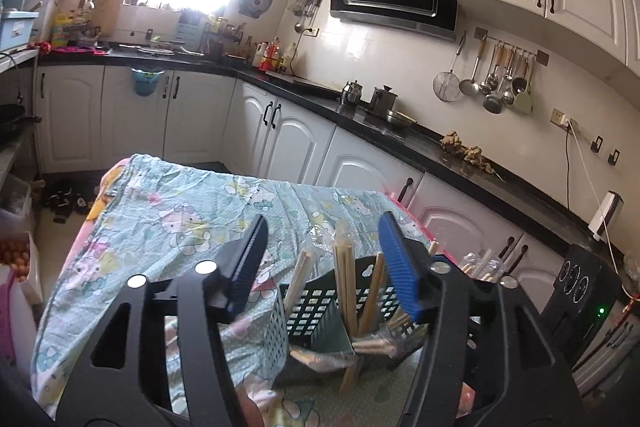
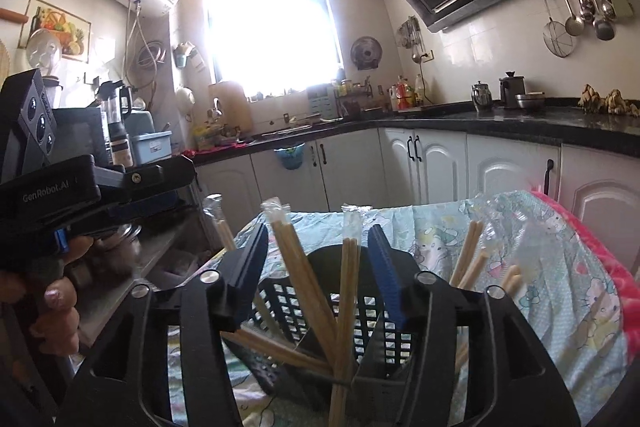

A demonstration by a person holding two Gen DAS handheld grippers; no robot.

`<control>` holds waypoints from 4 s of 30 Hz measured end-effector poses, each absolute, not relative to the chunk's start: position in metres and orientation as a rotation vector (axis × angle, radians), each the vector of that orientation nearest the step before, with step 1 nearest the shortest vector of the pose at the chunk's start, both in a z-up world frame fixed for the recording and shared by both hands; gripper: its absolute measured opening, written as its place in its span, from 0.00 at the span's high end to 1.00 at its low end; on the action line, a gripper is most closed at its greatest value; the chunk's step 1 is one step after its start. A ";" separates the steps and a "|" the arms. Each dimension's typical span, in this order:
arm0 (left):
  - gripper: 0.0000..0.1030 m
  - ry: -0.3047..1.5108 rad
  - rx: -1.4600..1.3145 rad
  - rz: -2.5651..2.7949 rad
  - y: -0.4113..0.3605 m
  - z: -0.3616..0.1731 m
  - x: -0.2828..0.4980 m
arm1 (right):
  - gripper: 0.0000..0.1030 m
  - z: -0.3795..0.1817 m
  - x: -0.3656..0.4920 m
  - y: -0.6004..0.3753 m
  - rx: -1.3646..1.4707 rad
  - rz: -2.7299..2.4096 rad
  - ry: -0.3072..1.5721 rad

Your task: Organize utensils

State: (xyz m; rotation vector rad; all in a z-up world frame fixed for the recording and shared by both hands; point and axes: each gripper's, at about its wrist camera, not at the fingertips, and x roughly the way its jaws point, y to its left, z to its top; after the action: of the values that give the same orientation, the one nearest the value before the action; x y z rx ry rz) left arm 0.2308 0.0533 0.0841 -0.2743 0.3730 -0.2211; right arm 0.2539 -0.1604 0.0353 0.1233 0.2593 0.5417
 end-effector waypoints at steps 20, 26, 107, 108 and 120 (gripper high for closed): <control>0.10 0.402 -0.327 -0.178 0.071 0.113 0.156 | 0.17 0.085 0.179 -0.189 0.070 0.548 0.306; 0.10 0.463 -0.326 -0.163 0.073 0.098 0.139 | 0.11 0.085 0.160 -0.198 0.061 0.534 0.355; 0.10 0.448 -0.160 0.029 0.012 -0.017 0.049 | 0.06 -0.019 0.062 -0.222 -0.062 0.294 0.332; 0.10 0.449 -0.160 0.031 0.012 -0.017 0.049 | 0.06 -0.019 0.062 -0.222 -0.063 0.294 0.334; 0.10 0.464 -0.158 0.025 0.010 -0.022 0.051 | 0.06 -0.022 0.063 -0.220 -0.077 0.292 0.344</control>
State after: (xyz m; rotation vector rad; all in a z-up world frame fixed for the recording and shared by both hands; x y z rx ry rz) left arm 0.0514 0.0097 -0.0223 -0.1582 0.4644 0.0252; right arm 0.0630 -0.2198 -0.0219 -0.0770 0.3437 0.2922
